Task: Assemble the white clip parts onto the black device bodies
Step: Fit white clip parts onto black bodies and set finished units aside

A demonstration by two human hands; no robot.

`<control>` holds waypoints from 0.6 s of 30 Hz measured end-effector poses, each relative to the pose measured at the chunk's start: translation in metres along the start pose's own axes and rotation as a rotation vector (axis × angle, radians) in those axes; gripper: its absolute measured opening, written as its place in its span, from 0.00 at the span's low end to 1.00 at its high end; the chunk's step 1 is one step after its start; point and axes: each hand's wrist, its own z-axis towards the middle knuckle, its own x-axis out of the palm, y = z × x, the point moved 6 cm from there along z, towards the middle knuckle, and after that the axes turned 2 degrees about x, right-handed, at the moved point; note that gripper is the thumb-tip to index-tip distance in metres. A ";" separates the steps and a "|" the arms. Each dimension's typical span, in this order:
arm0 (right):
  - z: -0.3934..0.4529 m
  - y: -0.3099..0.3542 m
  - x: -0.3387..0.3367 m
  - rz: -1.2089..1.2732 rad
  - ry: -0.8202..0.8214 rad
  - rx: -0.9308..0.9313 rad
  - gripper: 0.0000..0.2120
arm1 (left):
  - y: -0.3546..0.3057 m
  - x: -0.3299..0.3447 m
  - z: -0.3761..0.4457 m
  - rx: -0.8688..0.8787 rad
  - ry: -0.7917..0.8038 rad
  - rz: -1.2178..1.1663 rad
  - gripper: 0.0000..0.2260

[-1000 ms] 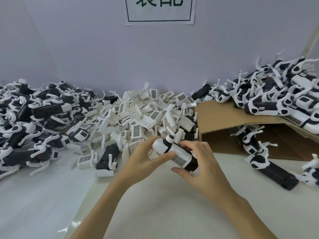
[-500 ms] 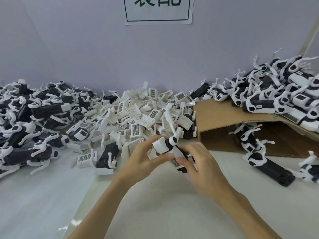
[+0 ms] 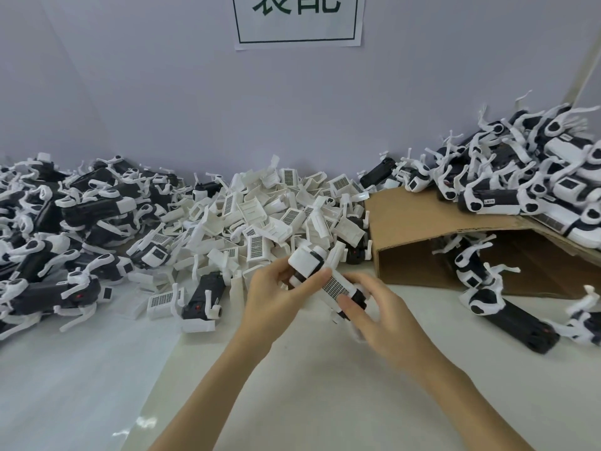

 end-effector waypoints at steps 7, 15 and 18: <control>0.001 -0.005 0.010 -0.046 -0.048 -0.094 0.22 | -0.034 0.008 -0.011 0.526 -0.126 0.840 0.32; 0.000 -0.014 0.021 0.140 0.191 -0.002 0.28 | -0.029 -0.006 -0.005 0.485 0.151 0.651 0.22; -0.001 -0.007 0.020 -0.066 0.076 -0.015 0.32 | -0.027 -0.016 0.002 0.329 -0.006 0.374 0.19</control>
